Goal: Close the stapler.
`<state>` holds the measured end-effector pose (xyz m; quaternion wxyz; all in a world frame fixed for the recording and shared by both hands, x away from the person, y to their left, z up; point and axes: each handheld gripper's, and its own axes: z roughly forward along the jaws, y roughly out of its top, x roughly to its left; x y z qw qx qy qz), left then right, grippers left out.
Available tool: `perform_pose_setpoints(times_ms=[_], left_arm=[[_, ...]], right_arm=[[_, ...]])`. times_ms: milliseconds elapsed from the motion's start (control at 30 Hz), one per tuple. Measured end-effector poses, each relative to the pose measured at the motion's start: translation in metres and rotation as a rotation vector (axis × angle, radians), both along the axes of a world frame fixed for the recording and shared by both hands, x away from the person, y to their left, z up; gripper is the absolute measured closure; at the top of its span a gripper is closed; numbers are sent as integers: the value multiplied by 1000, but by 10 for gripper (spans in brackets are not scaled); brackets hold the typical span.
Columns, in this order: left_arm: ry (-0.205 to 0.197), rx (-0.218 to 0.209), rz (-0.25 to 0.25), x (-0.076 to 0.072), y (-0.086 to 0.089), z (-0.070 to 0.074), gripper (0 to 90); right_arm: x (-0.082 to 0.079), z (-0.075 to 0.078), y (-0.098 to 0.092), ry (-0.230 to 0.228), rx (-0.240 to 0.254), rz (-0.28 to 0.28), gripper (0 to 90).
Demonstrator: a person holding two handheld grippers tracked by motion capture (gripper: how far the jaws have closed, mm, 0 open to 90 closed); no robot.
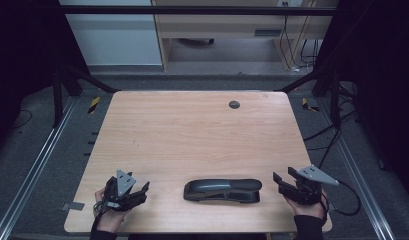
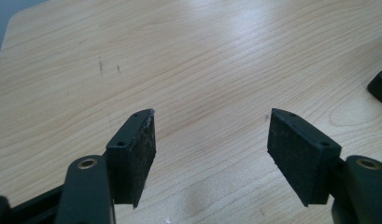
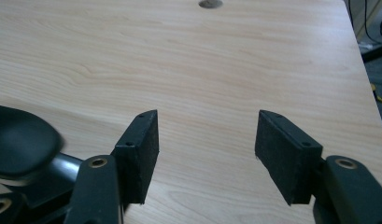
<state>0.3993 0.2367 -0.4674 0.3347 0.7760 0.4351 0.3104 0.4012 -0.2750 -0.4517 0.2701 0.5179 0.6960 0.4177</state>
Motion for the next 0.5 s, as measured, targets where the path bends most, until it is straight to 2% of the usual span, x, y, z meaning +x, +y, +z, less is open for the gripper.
perform_pose_setpoints(times_ms=[233,333,367,500], left_arm=[[12,3,14,5,6,-3,294],[10,8,21,8,10,-4,293],[7,9,24,9,12,-5,292],[11,20,37,14,18,-6,285]], right_arm=[[6,-11,-11,17,-8,-13,369],[9,-17,-15,22,-37,-6,367],[9,-18,-15,37,-28,-6,367],[12,-22,-19,48,-30,-11,363]])
